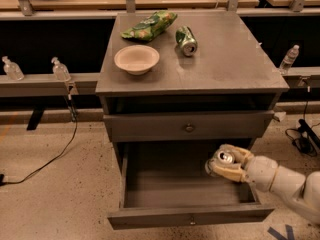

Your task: Pick 7up can from middle drawer and place on counter

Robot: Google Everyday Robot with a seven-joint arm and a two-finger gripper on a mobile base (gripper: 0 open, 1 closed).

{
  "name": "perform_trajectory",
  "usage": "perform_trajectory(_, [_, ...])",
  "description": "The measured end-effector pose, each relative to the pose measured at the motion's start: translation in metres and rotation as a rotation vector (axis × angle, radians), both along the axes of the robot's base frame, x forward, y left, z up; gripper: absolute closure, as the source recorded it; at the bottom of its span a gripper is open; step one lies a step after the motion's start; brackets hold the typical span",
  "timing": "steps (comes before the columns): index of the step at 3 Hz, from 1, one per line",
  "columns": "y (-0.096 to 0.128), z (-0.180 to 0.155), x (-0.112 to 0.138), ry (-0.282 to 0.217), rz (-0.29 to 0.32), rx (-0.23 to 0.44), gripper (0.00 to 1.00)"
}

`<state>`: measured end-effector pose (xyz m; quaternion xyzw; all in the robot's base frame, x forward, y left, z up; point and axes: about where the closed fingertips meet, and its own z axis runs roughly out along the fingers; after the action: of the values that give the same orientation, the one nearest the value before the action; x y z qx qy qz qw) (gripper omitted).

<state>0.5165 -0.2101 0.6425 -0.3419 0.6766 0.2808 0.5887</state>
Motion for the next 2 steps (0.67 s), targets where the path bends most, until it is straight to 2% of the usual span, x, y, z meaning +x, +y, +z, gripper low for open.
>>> perform_trajectory(1, [-0.034,0.048,0.005,-0.027,0.041,0.009,1.00])
perform_trajectory(2, [-0.062,0.096,0.021,0.001,0.108,-0.004,1.00])
